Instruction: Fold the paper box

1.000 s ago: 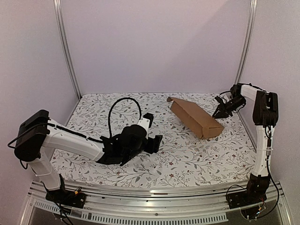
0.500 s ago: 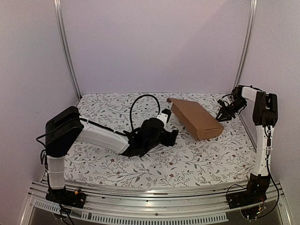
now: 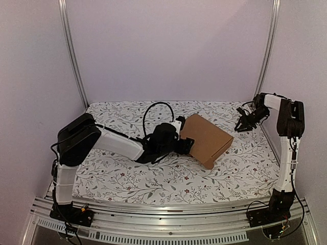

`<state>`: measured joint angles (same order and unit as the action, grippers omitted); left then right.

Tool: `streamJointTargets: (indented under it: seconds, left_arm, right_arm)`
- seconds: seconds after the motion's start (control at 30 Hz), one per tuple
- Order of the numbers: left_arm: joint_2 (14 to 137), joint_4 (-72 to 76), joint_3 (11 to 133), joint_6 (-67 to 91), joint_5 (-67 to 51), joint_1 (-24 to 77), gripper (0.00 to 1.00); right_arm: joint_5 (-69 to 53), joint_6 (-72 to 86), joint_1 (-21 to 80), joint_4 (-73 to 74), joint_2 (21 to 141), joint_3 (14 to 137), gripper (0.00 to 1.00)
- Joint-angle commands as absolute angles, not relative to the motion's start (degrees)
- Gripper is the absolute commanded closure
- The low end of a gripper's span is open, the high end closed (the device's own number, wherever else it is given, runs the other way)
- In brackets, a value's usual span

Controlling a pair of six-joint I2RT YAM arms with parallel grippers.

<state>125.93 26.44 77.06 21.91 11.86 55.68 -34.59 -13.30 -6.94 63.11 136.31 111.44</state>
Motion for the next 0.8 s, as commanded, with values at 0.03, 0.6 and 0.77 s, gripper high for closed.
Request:
streamJointTargets:
  seconds: [0.03,0.6,0.77]
  left_arm:
    - [114.5,31.4,61.7,21.3,18.1,60.1,0.22]
    - [101.2,22.9,45.9,35.2,37.9,71.7,0.22]
    - [95.4,18.0,42.5,36.3,42.6,73.3,0.21]
  right_arm:
    - [-39.0,-17.3,-2.1,61.0,128.1,111.5,0.72]
    - [-40.7,-22.1,8.0,68.1,134.4,116.3,0.63]
    - [-46.0,-23.7,8.7,70.2,129.6,105.7,0.65]
